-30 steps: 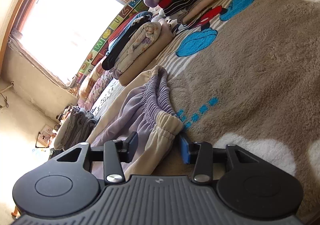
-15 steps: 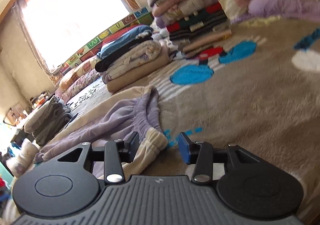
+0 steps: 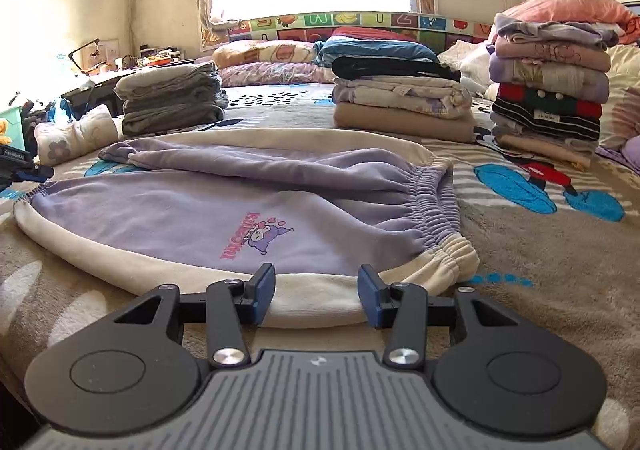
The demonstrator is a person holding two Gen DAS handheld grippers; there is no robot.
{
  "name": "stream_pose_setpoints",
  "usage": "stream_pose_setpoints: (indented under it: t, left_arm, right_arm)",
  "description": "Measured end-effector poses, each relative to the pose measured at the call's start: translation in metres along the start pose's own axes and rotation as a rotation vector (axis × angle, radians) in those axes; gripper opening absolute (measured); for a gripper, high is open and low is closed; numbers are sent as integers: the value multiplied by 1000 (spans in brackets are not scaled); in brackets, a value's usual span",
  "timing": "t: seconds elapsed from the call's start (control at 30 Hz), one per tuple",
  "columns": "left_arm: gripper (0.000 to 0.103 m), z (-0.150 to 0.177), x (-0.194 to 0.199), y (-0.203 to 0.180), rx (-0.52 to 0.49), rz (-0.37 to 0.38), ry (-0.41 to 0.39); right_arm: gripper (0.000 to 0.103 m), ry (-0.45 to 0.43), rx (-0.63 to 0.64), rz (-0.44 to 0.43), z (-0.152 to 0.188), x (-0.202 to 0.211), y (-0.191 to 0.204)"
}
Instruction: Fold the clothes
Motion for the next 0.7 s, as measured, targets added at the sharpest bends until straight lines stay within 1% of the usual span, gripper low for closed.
stream_pose_setpoints:
  t: [0.03, 0.13, 0.17, 0.23, 0.3, 0.37, 0.4, 0.43, 0.47, 0.5, 0.53, 0.57, 0.6, 0.63, 0.67, 0.7]
  left_arm:
    - [24, 2, -2, -2, -13, -26, 5]
    - [24, 2, 7, -10, -42, -70, -48]
    - [27, 1, 16, -14, -60, -77, -78]
    - [27, 1, 32, -17, -84, -93, -113]
    - [27, 4, 47, -14, -68, -60, -120]
    - [27, 9, 58, -12, -59, -21, -108]
    - [27, 12, 60, -12, -62, -7, -94]
    - [28, 16, 54, -14, -77, -11, -52]
    - [32, 21, 46, -17, -95, -23, 1]
    - [36, 26, 40, -18, -106, -30, 22]
    - [37, 31, 35, -19, -113, -35, 28]
    - [38, 32, 37, -21, -114, -36, 18]
    - [39, 30, 47, -22, -109, -22, -15]
    - [44, 27, 57, -23, -103, -3, -55]
    - [50, 25, 68, -24, -97, 16, -96]
    - [52, 23, 76, -24, -87, 26, -126]
  right_arm:
    - [49, 27, -1, 1, 2, -4, 1]
    - [51, 55, 0, 19, 7, -6, 5]
    - [51, 47, 12, 25, 7, -2, 8]
    - [51, 22, 40, 33, 7, 6, 14]
    - [51, 14, 69, 30, 6, 9, 18]
    - [51, 2, 75, 32, 5, 12, 19]
    - [51, -5, 77, 32, 4, 14, 20]
    - [51, -2, 78, 29, 3, 14, 20]
    - [52, 4, 79, 26, 3, 14, 20]
    - [56, 33, 67, 15, 3, 10, 19]
    - [59, 88, 35, -4, 5, 4, 17]
    - [59, 114, 7, -8, 8, 1, 15]
    - [59, 113, -7, -8, 7, 2, 16]
    - [58, 107, -18, -8, 5, 4, 17]
    - [55, 85, -34, -22, 1, 9, 17]
    - [54, 58, -52, -40, -4, 15, 18]
Point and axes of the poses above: each gripper's, at about its wrist camera, not at the fingertips, and x roughly against the way its jaws point, y to its left, z to its underside, the point moved 2 cm from there along -x, roughly the way its jaws point, and after that the axes turned 3 degrees about -z, right-handed, at the moved point
